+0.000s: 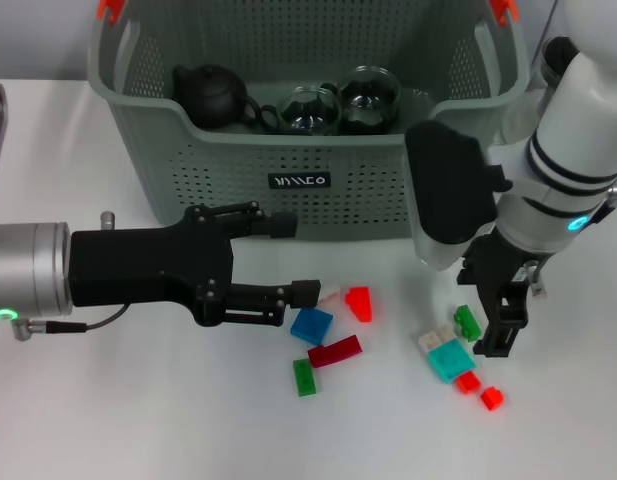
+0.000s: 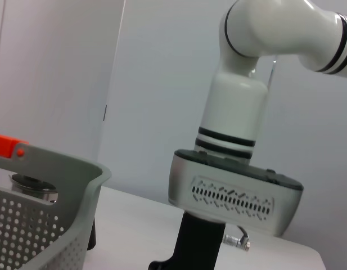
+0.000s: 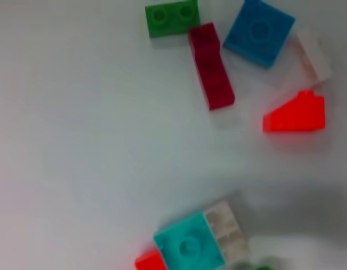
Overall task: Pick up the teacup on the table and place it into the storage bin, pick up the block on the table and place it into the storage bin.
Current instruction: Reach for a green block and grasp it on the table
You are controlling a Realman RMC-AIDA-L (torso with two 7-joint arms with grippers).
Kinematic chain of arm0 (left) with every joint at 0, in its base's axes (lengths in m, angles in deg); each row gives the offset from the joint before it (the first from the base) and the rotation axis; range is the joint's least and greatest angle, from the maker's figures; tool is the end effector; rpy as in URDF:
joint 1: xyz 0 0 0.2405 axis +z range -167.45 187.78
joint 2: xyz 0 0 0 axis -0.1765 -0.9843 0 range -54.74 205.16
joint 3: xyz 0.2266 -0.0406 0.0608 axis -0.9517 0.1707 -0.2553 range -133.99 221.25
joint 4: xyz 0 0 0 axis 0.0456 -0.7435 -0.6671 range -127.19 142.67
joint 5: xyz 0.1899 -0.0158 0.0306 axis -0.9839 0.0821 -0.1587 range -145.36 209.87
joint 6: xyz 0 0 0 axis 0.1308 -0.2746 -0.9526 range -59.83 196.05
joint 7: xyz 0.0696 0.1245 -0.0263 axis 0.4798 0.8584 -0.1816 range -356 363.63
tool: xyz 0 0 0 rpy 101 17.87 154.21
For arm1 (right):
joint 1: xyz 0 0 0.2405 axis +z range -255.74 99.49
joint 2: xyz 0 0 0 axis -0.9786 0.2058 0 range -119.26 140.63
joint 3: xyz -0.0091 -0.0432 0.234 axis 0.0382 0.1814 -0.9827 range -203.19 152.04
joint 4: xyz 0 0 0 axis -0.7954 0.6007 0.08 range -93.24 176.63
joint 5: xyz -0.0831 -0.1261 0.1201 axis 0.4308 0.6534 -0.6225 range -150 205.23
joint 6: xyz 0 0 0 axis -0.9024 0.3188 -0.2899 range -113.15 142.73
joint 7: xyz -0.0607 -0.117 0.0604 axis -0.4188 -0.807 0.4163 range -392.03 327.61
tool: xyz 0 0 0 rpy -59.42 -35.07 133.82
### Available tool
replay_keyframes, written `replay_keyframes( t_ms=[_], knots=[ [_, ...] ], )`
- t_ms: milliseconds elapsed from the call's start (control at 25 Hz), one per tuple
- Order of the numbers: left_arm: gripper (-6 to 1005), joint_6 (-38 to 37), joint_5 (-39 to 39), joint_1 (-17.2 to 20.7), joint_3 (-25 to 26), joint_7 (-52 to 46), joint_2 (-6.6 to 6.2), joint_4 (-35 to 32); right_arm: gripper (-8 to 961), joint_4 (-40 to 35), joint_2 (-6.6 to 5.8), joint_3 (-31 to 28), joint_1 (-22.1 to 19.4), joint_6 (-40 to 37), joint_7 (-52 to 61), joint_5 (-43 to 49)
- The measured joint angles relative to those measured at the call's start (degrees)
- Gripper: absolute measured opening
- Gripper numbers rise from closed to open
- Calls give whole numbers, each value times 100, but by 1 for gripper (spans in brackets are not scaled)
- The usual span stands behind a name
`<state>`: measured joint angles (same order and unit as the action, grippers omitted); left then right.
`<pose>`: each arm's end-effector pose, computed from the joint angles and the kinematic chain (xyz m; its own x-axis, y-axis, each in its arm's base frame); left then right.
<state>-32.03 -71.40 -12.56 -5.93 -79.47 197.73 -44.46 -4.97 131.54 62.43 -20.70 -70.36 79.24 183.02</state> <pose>-0.2017 0.2742 0.0150 0.7716 0.2432 0.5877 0.3202 -0.9469 -0.0285 0.1517 0.3512 -0.0527 0.7366 0.0777 0.6719 0.0828 -0.9963 0.0244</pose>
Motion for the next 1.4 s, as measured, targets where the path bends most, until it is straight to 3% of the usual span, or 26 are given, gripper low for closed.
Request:
replay_keyframes(
  t_ms=[240, 960, 1400],
  knots=[
    [859, 9, 2, -23, -1, 3, 0, 26, 946, 173, -1, 262, -12, 296, -6, -159],
    [858, 93, 8, 13, 8, -18, 0, 44, 946, 469, -32, 254, -39, 620, -45, -160],
    [858, 91, -15, 20, 7, -27, 0, 44, 852, 521, -1, 281, -39, 736, -62, -191]
  ],
)
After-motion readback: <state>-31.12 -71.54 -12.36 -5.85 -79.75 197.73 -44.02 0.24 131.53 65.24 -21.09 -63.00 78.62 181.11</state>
